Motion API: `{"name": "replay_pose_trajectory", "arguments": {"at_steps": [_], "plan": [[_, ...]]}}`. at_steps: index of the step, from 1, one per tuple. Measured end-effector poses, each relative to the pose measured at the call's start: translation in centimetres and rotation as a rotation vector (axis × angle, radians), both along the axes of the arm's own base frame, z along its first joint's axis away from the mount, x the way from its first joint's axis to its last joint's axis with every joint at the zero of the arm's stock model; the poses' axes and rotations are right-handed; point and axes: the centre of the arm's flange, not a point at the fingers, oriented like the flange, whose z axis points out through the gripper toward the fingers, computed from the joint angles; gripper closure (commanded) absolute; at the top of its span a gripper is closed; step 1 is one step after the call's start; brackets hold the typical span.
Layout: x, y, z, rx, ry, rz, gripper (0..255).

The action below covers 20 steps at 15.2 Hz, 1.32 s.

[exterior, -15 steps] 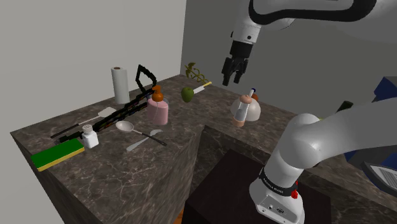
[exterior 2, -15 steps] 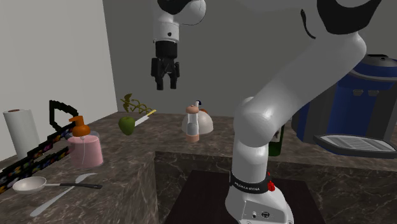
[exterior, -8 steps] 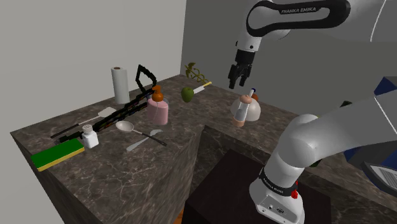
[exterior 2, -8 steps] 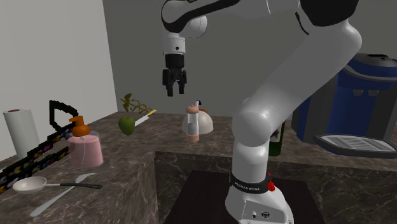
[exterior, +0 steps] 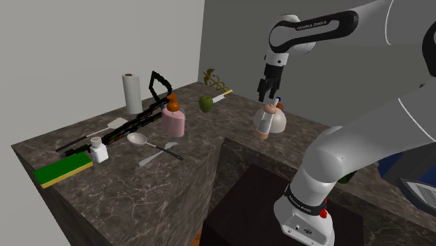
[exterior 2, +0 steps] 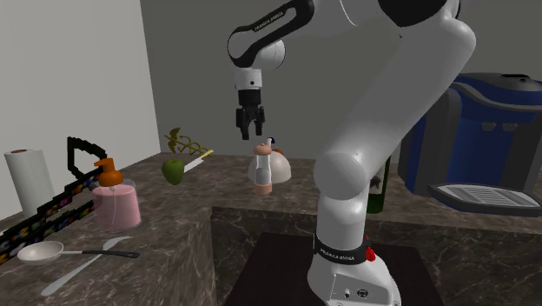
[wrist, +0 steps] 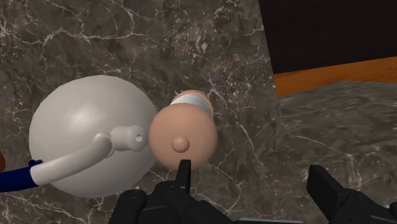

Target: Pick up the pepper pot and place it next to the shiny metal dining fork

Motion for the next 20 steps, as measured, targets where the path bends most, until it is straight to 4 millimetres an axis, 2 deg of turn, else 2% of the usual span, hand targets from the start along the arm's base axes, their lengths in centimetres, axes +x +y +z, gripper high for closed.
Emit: {"name": "replay_pose_trajectory", "arguments": {"at_steps": [3,5,12,18,19,20], "plan": [[0.0,-3.8,-1.6,-0.011,0.014,-0.016,0],[-0.1,-5.0,-2.2,-0.015,0.018,-0.021,0],[-0.2,-5.2,-5.8,-0.017,0.020,-0.023,0],[-0.2,-5.2,-6.2,-0.017,0.020,-0.022,0],[-0.2,-5.2,-6.2,-0.017,0.020,-0.022,255],[-0.2,-5.2,-6.1,-0.018,0.019,-0.023,255]]}}
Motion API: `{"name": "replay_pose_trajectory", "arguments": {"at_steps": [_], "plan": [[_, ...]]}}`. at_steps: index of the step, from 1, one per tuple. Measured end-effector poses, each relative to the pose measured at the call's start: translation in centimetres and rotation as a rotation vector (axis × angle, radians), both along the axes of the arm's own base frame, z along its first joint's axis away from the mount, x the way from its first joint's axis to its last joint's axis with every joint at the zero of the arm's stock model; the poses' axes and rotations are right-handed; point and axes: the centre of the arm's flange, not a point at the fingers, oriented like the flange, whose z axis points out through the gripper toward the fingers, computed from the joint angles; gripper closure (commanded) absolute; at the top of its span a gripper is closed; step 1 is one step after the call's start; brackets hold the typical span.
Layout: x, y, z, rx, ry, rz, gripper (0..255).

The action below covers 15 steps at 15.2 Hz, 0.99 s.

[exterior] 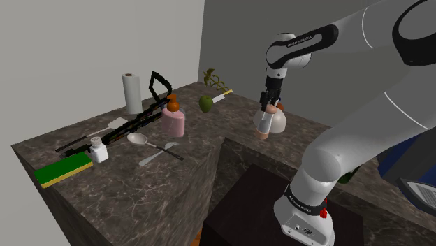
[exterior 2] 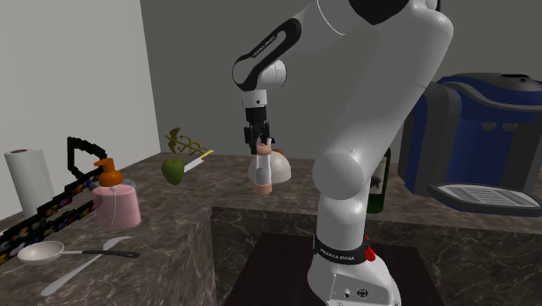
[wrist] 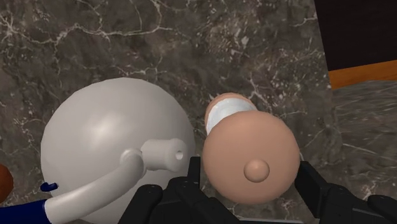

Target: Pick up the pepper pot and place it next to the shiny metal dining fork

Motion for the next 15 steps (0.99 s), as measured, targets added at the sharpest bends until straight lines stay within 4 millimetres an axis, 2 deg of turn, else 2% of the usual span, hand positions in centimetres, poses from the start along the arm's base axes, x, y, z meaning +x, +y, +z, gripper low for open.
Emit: {"name": "replay_pose_trajectory", "arguments": {"at_steps": [9,15], "plan": [[0.0,0.0,0.0,0.000,0.000,0.000,255],[0.0,0.0,2.6,0.001,0.001,0.000,255]]}}
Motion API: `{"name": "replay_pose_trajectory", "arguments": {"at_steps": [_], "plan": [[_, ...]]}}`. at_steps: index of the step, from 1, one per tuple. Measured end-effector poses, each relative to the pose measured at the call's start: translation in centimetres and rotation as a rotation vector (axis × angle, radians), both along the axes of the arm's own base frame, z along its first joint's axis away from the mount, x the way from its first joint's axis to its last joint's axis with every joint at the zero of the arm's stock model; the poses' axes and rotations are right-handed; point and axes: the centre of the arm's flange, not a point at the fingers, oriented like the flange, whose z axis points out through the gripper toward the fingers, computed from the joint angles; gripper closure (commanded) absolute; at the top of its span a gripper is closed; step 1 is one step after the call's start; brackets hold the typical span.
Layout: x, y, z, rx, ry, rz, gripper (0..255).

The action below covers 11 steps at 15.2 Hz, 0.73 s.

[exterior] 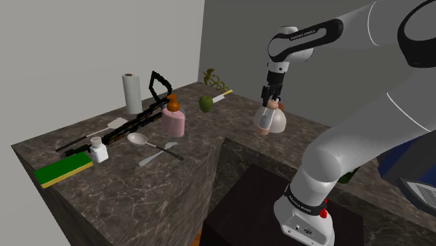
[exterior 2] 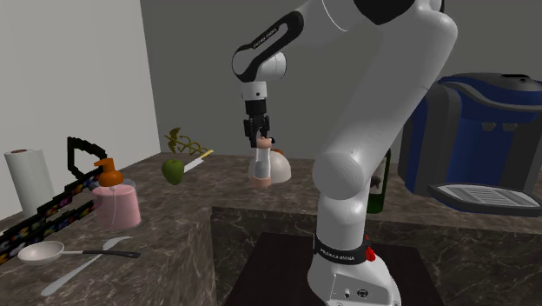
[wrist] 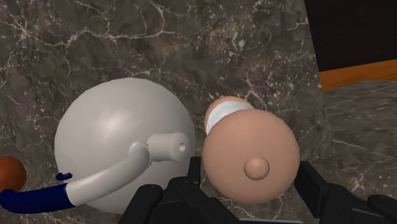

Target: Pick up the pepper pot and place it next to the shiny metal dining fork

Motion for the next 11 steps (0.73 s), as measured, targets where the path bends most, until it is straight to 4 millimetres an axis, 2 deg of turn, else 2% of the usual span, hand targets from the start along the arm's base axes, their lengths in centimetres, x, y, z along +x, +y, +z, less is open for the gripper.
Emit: {"name": "replay_pose_trajectory", "arguments": {"at_steps": [11], "plan": [[0.0,0.0,5.8,0.000,0.000,0.000,255]]}}
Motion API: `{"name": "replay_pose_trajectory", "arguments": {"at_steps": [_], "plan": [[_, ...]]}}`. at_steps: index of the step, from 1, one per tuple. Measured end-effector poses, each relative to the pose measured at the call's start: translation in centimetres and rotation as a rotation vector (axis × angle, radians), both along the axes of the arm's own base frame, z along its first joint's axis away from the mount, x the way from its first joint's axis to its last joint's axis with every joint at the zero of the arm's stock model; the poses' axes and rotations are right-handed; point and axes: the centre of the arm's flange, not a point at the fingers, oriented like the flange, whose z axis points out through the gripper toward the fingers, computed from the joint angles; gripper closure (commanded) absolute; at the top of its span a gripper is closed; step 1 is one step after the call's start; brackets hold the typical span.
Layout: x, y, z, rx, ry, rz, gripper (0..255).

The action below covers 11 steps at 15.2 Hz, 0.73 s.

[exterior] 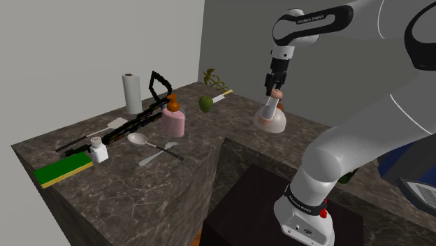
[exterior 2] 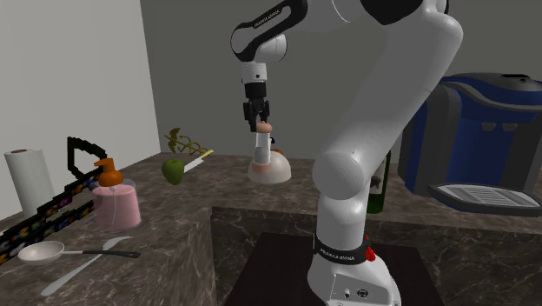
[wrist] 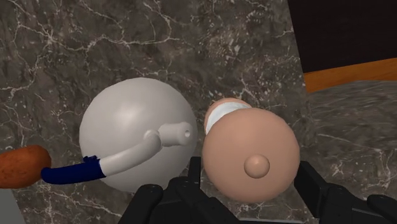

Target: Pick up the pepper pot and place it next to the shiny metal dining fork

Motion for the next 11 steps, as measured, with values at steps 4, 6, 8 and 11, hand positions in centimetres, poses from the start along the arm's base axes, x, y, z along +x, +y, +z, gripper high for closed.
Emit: {"name": "replay_pose_trajectory", "arguments": {"at_steps": [4,6,8,11], "plan": [[-0.1,0.0,2.0,0.000,0.000,0.000,255],[-0.1,-0.1,3.1,0.000,0.000,0.000,255],[-0.1,-0.1,4.2,0.000,0.000,0.000,255],[-0.1,-0.1,5.8,0.000,0.000,0.000,255]]}}
